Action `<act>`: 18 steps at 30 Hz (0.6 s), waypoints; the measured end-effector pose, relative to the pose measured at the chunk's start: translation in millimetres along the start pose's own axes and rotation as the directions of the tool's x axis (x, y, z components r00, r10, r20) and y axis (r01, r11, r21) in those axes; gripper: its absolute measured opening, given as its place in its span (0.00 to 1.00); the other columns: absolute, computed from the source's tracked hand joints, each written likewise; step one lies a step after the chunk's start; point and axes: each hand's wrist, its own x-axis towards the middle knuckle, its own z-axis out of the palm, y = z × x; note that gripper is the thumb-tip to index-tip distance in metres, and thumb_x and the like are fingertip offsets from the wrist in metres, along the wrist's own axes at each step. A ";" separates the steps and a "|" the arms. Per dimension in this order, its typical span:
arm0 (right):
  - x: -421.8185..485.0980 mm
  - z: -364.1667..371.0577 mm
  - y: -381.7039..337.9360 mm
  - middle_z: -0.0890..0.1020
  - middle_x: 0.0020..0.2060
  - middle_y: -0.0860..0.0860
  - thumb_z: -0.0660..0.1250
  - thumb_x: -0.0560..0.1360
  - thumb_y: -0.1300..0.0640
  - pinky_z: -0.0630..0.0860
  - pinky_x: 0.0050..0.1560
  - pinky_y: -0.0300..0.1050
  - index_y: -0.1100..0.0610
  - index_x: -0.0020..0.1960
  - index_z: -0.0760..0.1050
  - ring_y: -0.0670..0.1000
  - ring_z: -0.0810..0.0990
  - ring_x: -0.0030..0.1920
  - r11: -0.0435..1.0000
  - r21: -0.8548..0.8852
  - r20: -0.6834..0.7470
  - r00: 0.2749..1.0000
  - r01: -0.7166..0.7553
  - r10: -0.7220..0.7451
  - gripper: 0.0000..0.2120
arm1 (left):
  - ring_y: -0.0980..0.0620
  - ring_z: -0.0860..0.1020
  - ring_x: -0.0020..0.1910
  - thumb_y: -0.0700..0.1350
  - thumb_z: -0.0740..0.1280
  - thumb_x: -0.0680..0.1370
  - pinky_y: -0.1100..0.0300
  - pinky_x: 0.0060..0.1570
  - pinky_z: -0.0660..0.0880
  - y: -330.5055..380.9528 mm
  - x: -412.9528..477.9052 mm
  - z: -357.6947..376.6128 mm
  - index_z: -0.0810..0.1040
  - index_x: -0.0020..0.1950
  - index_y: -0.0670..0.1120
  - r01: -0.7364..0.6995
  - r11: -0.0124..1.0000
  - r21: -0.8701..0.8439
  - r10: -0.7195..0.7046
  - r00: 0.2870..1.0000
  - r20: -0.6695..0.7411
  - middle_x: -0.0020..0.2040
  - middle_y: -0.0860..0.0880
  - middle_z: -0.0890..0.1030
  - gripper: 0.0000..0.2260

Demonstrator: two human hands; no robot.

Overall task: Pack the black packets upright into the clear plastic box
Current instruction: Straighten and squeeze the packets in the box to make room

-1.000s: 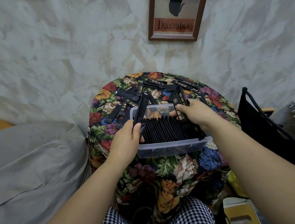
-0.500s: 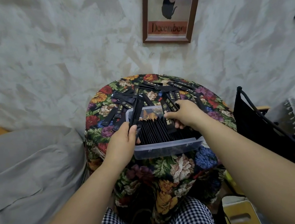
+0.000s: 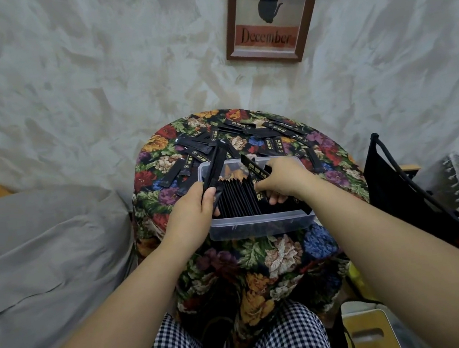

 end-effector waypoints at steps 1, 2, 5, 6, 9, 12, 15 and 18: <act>0.0 1.4 1.2 0.80 0.32 0.57 0.69 0.74 0.62 0.75 0.23 0.40 0.67 0.70 0.63 0.49 0.77 0.24 1.000 -0.017 0.019 1.000 -0.002 0.002 0.28 | 0.50 0.76 0.38 0.48 0.53 0.83 0.51 0.39 0.71 0.2 0.3 0.0 0.68 0.45 0.42 0.003 1.000 0.002 -0.003 1.000 0.004 0.36 0.51 0.79 0.13; 0.7 2.8 3.2 0.80 0.31 0.56 0.71 0.74 0.61 0.73 0.22 0.39 0.67 0.71 0.63 0.48 0.77 0.23 1.000 -0.024 0.039 0.999 0.003 -0.002 0.30 | 0.50 0.76 0.37 0.48 0.53 0.83 0.51 0.39 0.71 0.4 0.5 -0.2 0.68 0.45 0.42 0.004 1.000 0.004 -0.004 1.000 0.007 0.36 0.51 0.78 0.13; 4.6 2.8 8.5 0.79 0.27 0.52 0.72 0.73 0.59 0.70 0.20 0.36 0.58 0.67 0.66 0.45 0.76 0.21 1.000 0.002 0.072 0.997 0.023 -0.023 0.26 | 0.51 0.76 0.37 0.48 0.53 0.83 0.50 0.40 0.71 0.6 0.7 -0.7 0.69 0.45 0.41 0.005 1.000 0.003 -0.005 1.000 0.010 0.37 0.51 0.79 0.13; 4.8 1.8 9.0 0.79 0.26 0.51 0.72 0.73 0.58 0.70 0.20 0.36 0.54 0.63 0.65 0.45 0.77 0.21 1.000 0.012 0.078 0.997 0.025 -0.026 0.23 | 0.51 0.76 0.37 0.48 0.53 0.83 0.50 0.40 0.71 0.3 0.4 -0.9 0.69 0.46 0.41 0.007 1.000 0.002 -0.007 1.000 0.010 0.37 0.50 0.79 0.13; 4.1 -0.5 9.4 0.79 0.26 0.51 0.70 0.75 0.58 0.69 0.20 0.36 0.57 0.68 0.65 0.45 0.77 0.21 1.000 0.026 0.096 0.995 0.003 -0.005 0.25 | 0.50 0.76 0.37 0.49 0.53 0.83 0.51 0.40 0.71 -0.1 0.5 -0.7 0.68 0.44 0.42 0.014 1.000 0.001 -0.014 1.000 0.009 0.37 0.50 0.79 0.13; 2.7 -0.7 9.5 0.79 0.24 0.51 0.69 0.75 0.60 0.68 0.20 0.36 0.55 0.65 0.64 0.45 0.77 0.21 0.999 0.037 0.124 0.992 -0.020 0.015 0.21 | 0.50 0.76 0.37 0.49 0.53 0.83 0.51 0.39 0.71 0.3 0.9 -0.3 0.67 0.44 0.42 0.015 1.000 0.005 -0.015 1.000 0.005 0.37 0.50 0.79 0.13; 3.0 -0.6 8.9 0.79 0.27 0.54 0.68 0.74 0.62 0.68 0.20 0.36 0.62 0.56 0.68 0.47 0.76 0.22 1.000 0.008 0.088 0.996 -0.018 0.017 0.14 | 0.49 0.76 0.37 0.48 0.53 0.83 0.50 0.39 0.71 0.3 0.5 -0.3 0.68 0.45 0.41 0.015 1.000 -0.002 -0.015 1.000 0.006 0.37 0.49 0.79 0.13; 3.9 2.8 6.6 0.82 0.35 0.60 0.68 0.74 0.62 0.69 0.22 0.38 0.64 0.46 0.72 0.54 0.76 0.30 0.998 -0.058 0.085 0.996 -0.022 0.027 0.07 | 0.49 0.76 0.37 0.48 0.53 0.83 0.50 0.39 0.71 0.5 0.1 -0.3 0.67 0.44 0.41 0.010 1.000 0.003 -0.010 1.000 0.004 0.37 0.49 0.79 0.13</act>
